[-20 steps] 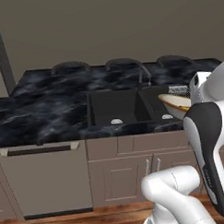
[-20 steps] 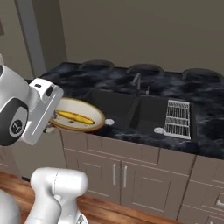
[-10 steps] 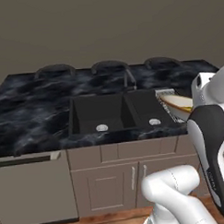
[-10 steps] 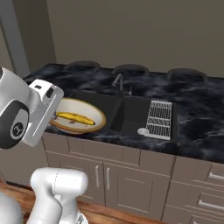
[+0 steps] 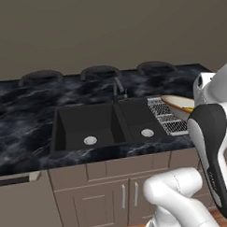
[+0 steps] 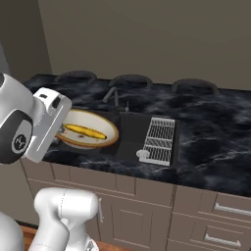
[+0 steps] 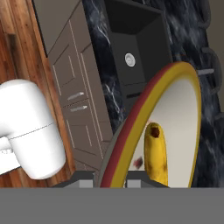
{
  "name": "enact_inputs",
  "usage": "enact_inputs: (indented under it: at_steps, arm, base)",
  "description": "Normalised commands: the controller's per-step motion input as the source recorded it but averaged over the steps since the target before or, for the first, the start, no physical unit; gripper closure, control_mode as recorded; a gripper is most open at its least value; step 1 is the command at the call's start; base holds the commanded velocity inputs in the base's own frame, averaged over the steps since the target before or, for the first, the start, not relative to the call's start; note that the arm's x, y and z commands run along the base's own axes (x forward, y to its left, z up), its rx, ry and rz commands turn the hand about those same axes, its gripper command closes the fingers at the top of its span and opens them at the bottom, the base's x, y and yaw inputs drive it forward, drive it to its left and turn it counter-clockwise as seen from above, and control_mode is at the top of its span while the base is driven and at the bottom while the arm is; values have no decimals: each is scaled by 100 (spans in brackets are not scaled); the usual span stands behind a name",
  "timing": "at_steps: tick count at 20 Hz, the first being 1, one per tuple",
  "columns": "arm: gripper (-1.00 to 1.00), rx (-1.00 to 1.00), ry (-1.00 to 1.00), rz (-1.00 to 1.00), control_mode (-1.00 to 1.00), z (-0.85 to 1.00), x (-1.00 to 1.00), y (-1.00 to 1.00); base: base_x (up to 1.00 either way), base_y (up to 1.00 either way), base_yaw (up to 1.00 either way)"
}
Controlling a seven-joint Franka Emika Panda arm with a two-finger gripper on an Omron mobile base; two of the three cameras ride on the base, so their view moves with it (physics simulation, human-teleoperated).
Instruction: Pick the banana from the cabinet and place it in the bowl. Then pick the bowl and place it in the sink. Then turn on the sink facuet.
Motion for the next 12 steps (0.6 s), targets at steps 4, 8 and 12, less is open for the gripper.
enact_inputs:
  at_steps: [4, 8, 12]
  arm:
    - [100, 0, 0, 0, 100, 0, 0, 0]
    - [100, 0, 0, 0, 100, 0, 0, 0]
    - [100, 0, 0, 0, 100, 0, 0, 0]
  base:
    - [29, -16, 0]
    - [80, 0, -3]
    - [67, 0, -5]
